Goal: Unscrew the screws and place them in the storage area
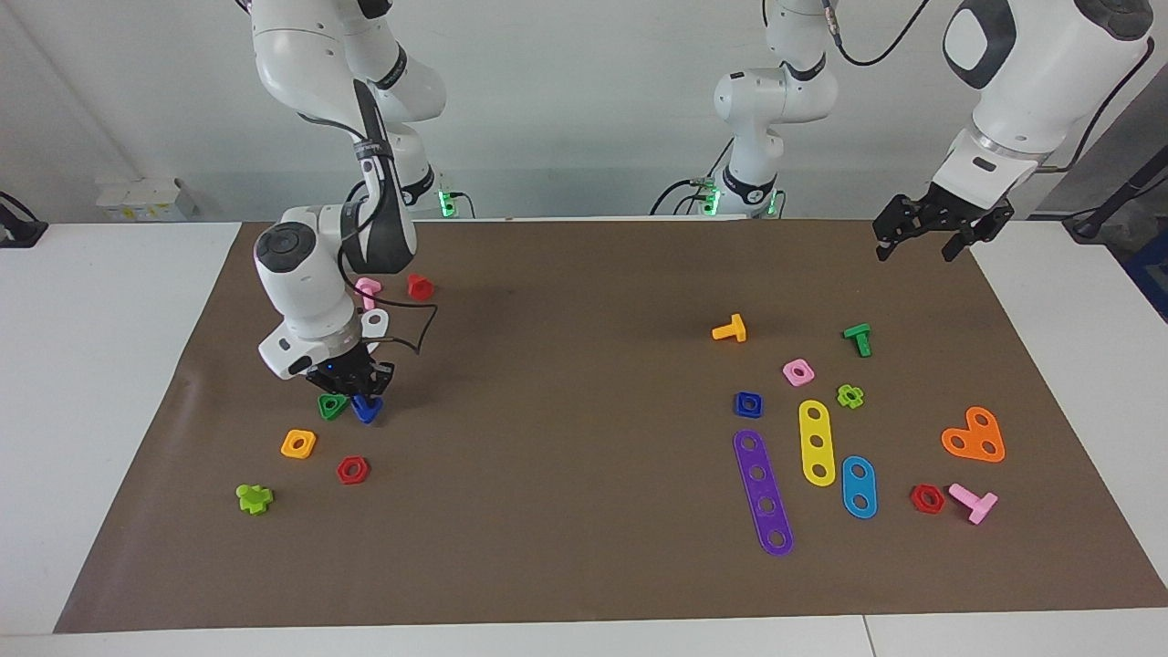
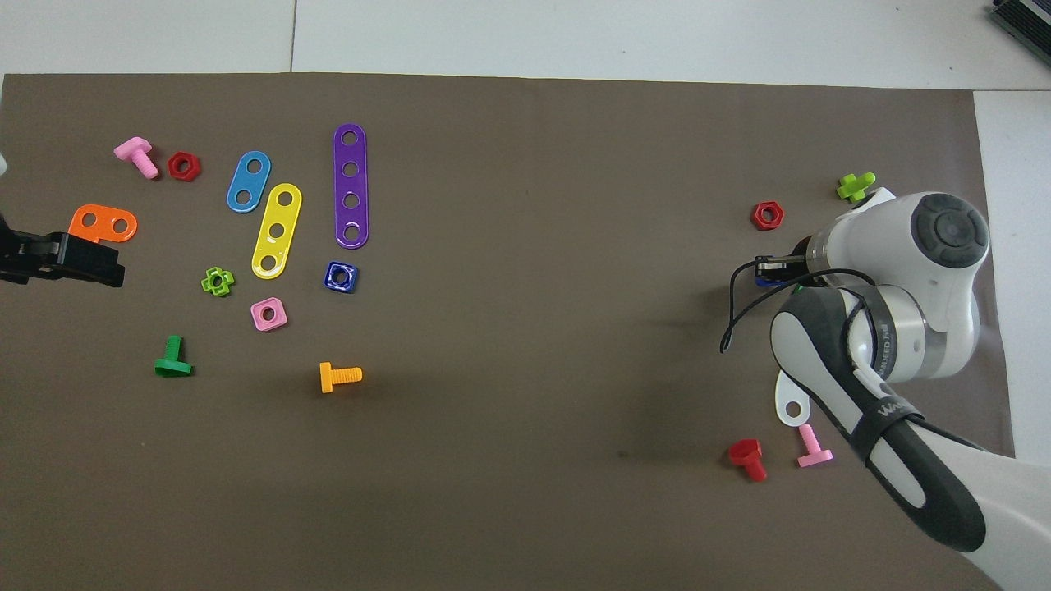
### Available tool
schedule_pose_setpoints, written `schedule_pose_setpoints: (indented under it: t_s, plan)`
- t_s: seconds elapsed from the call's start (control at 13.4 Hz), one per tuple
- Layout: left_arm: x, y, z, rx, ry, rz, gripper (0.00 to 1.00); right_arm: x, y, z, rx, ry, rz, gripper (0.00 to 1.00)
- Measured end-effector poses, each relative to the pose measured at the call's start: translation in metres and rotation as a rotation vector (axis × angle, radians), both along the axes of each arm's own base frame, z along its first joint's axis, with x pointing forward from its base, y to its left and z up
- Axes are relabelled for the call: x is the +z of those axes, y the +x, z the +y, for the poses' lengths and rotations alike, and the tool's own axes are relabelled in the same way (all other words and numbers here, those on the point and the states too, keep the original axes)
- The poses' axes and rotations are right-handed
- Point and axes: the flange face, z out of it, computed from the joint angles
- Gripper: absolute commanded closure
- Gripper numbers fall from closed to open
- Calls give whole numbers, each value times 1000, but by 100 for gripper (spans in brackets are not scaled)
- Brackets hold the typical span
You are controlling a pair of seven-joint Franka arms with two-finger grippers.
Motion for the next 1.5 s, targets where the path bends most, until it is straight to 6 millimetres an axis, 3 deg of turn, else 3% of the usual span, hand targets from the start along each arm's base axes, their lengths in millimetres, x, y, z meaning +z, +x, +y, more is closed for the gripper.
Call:
schedule_pose_setpoints:
  t_s: [0.22, 0.3, 0.37, 0.45, 0.6, 0.75, 0.97, 1.12, 1.27, 1.5]
  plan:
    - [1, -2, 1, 4, -8, -1, 0, -7, -5, 3, 0, 7, 2, 100]
    - [1, -2, 1, 6, -8, -2, 0, -8, -5, 3, 0, 8, 4, 75]
    - [1, -2, 2, 9, -8, -2, 0, -9, -6, 4, 0, 9, 6, 33]
    - [1, -2, 3, 12, -8, -1, 0, -10, -7, 4, 0, 9, 9, 0]
    - [1, -2, 6, 18, -8, -1, 0, -10, -7, 4, -1, 9, 7, 0]
    - [0, -2, 7, 21, -8, 0, 0, 7, 1, 4, -7, 13, -35, 0]
    - [0, -2, 8, 22, -6, 2, 0, 79, 21, -3, -31, 14, -90, 0]
    - [0, -2, 8, 23, -5, 2, 0, 143, 22, -16, -80, 15, -67, 0]
    - [0, -3, 8, 23, -5, 3, 0, 205, 5, -30, -155, 17, -24, 0]
    - [-1, -3, 8, 24, -5, 3, 0, 271, -31, -42, -213, 16, 29, 0]
